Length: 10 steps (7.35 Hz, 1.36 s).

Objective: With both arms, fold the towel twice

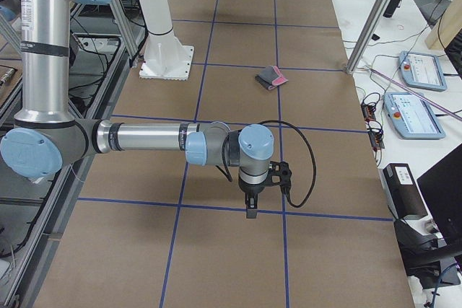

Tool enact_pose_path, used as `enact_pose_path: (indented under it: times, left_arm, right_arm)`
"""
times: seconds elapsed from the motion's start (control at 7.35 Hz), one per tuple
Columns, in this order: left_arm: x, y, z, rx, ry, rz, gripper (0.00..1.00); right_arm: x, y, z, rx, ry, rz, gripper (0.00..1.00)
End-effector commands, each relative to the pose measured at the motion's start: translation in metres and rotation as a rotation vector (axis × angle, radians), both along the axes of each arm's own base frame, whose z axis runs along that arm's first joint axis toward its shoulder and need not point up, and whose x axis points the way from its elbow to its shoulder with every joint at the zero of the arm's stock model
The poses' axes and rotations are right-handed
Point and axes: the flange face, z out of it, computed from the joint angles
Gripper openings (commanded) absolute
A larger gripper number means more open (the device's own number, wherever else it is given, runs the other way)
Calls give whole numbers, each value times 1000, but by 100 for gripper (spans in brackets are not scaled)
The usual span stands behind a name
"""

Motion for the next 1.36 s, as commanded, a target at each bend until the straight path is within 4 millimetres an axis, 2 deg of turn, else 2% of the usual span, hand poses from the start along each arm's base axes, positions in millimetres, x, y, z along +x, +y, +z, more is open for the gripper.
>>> enact_pose_path:
  times: [0.0, 1.22]
  left_arm:
    - [0, 1, 1, -4, 0, -1, 100]
    - [0, 0, -1, 1, 3, -1, 100]
  right_arm:
    - [0, 0, 0, 0, 0, 0, 100]
    - [-3, 4, 23, -51, -39, -1, 100]
